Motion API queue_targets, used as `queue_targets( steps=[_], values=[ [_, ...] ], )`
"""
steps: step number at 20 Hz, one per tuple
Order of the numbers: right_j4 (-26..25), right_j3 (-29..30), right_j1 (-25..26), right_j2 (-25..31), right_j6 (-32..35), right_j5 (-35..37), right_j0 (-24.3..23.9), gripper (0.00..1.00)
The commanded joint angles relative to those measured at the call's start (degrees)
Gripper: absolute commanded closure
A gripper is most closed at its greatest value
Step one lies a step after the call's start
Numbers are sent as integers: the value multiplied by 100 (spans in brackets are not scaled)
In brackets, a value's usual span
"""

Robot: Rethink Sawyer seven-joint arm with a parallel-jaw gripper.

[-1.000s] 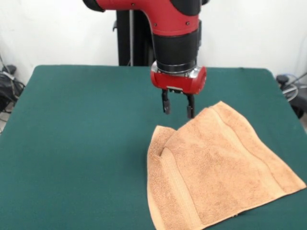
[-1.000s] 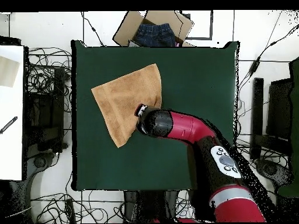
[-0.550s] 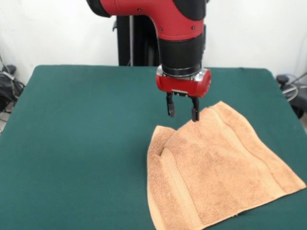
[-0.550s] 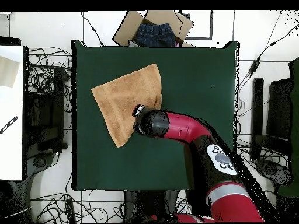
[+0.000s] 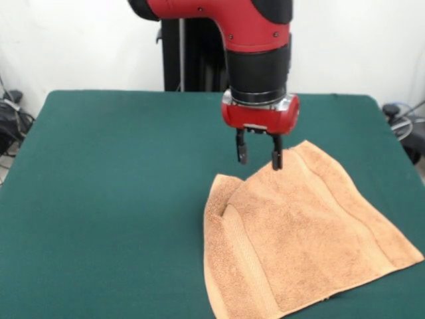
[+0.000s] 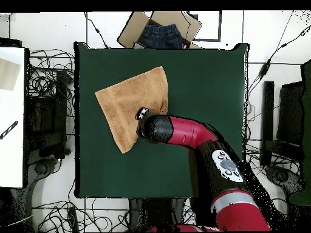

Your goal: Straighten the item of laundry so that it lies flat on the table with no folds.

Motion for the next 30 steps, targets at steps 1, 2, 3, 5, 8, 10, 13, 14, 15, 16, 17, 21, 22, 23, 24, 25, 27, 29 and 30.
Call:
queue_targets(
  steps=[1, 2, 3, 5, 8, 10, 13, 14, 15, 16, 17, 21, 22, 23, 24, 25, 27, 29, 30],
  values=[
    [236, 628, -174, 333, 966, -375, 218, 0],
    [223, 659, -180, 368, 917, -379, 153, 0],
    [209, 691, -187, 403, 867, -383, 88, 0],
    [183, 754, -205, 477, 764, -375, -53, 0],
    [138, 801, -236, 558, 611, -313, -249, 0],
    [100, 834, -259, 603, 524, -281, -371, 0],
    [42, 834, -237, 692, 393, -223, -550, 0],
    [23, 830, -233, 715, 353, -203, -603, 0],
    [-5, 823, -214, 725, 327, -205, -642, 0],
    [-36, 802, -176, 732, 300, -213, -670, 0],
    [-66, 781, -137, 738, 272, -221, -699, 0],
    [-171, 659, 67, 762, 196, -281, -781, 0],
    [-190, 609, 109, 748, 183, -279, -771, 0],
    [-215, 560, 166, 732, 165, -294, -764, 0],
    [-241, 512, 222, 716, 147, -308, -756, 0],
    [-270, 470, 281, 698, 133, -339, -753, 0],
    [-299, 365, 363, 613, 157, -372, -663, 0],
    [-310, 293, 462, 578, 183, -431, -610, 0],
    [-320, 269, 524, 584, 186, -485, -606, 0]
  ],
)
